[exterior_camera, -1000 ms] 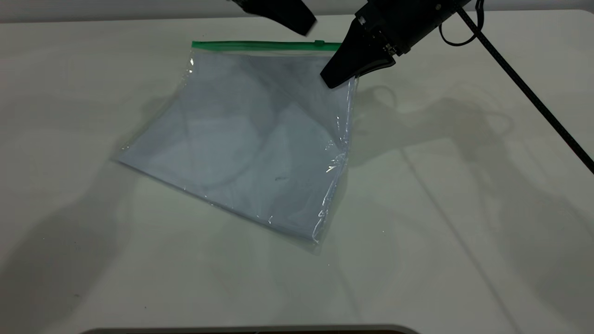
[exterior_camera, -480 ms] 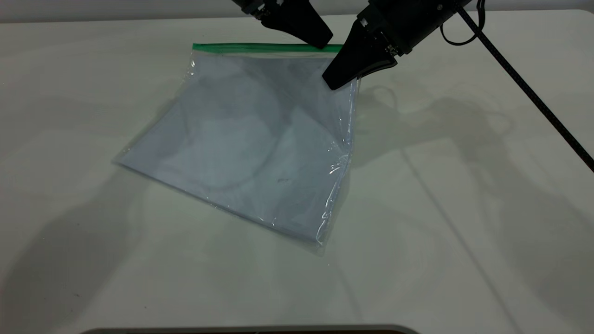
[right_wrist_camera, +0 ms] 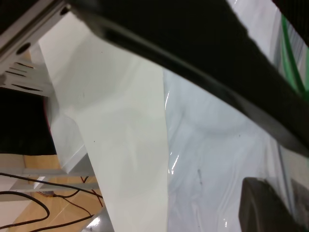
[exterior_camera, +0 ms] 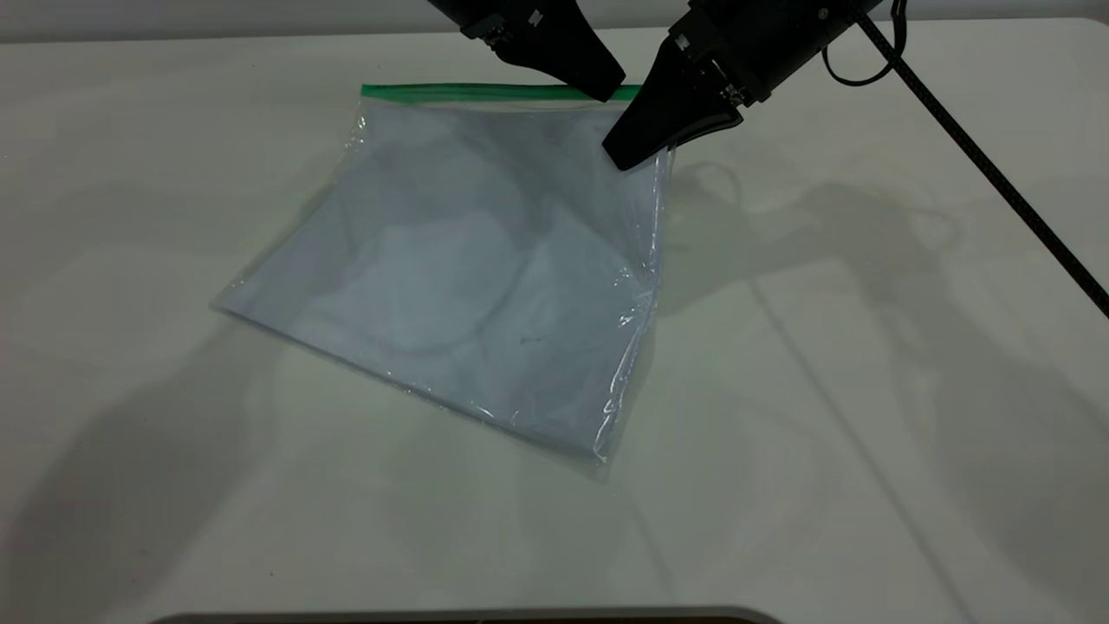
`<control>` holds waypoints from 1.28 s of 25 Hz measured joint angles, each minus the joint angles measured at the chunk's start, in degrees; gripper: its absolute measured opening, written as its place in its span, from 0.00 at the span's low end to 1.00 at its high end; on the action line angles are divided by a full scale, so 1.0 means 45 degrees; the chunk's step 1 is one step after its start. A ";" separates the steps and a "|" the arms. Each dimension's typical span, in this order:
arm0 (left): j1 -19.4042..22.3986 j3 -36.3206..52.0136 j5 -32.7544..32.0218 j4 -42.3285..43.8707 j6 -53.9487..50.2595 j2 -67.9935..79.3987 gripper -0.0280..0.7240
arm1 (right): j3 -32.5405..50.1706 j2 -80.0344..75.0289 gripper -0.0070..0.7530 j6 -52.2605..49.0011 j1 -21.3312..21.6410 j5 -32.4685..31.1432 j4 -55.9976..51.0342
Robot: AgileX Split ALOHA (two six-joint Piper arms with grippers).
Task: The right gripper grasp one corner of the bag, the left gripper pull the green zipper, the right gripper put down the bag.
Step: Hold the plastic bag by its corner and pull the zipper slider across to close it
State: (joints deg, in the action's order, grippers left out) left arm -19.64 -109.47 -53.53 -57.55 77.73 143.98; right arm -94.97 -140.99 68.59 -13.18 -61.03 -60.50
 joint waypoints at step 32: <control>0.0056 -0.0012 0.0667 0.0256 0.0260 -0.0036 0.12 | -0.0008 0.0147 0.05 0.0570 0.0808 -0.0558 -0.0421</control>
State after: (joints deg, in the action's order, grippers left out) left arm -19.38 -109.53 -50.53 -56.40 78.90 143.82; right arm -95.01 -140.33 71.15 -9.54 -63.54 -62.39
